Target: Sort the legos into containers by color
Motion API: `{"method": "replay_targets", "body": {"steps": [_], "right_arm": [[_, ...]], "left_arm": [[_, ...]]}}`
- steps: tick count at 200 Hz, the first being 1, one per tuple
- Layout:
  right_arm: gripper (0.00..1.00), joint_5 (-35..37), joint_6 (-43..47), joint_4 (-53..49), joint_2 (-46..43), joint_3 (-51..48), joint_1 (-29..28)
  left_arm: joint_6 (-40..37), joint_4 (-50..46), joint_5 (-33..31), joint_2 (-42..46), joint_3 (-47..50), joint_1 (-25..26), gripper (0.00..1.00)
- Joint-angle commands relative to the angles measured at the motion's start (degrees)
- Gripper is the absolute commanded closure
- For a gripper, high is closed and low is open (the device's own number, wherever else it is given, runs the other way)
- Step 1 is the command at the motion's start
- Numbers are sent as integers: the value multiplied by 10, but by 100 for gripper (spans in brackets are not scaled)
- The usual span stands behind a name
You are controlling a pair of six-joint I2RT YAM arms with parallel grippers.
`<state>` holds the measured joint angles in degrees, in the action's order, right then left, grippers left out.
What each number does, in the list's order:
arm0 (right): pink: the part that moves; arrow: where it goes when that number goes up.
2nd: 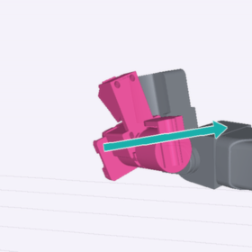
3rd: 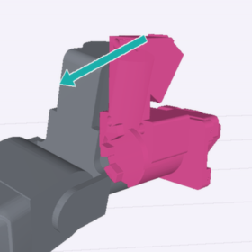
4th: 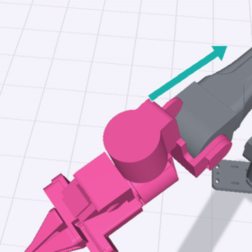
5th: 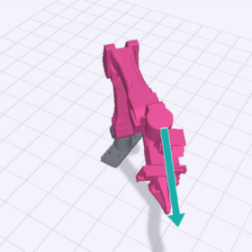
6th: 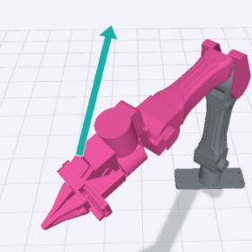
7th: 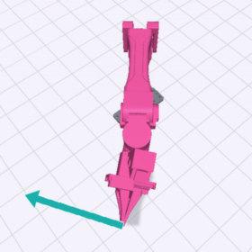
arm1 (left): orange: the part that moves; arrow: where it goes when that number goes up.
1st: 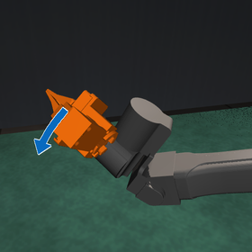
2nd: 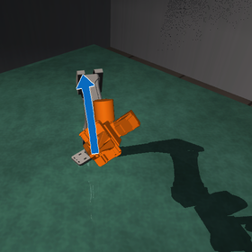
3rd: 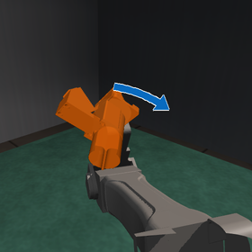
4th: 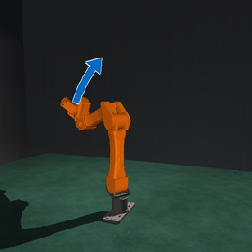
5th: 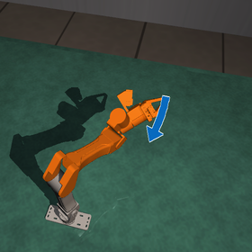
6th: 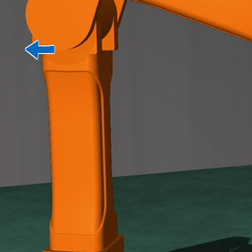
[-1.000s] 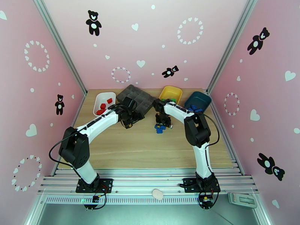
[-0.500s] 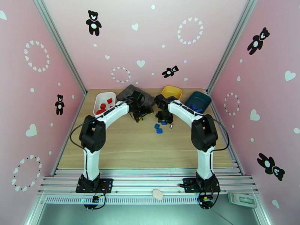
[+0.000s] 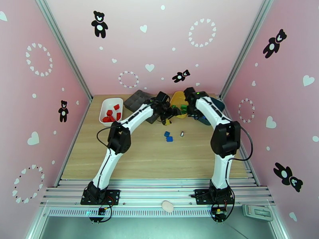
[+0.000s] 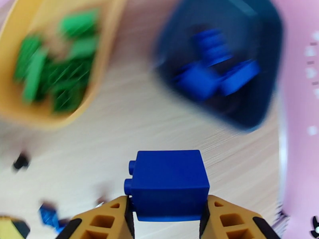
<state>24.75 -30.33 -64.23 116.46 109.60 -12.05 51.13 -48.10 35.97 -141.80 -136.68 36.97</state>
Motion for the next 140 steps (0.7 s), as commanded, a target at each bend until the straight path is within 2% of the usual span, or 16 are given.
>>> {"method": "replay_targets", "body": {"steps": [1,46,86,107,140], "right_arm": [[64,56,38,-20,31,41,29],[49,32,61,-37,101,122,66],[42,7,65,-39,105,136,66],[41,-17,60,-40,92,132,64],[42,-57,60,-19,47,94,34]], "left_arm": [[21,-19,36,-27,-40,8,12],[29,-11,43,-34,-45,16,12],[11,-17,22,-5,-19,13,12],[3,-13,7,21,15,9,12],[-16,-6,-52,83,85,-1,12]]}}
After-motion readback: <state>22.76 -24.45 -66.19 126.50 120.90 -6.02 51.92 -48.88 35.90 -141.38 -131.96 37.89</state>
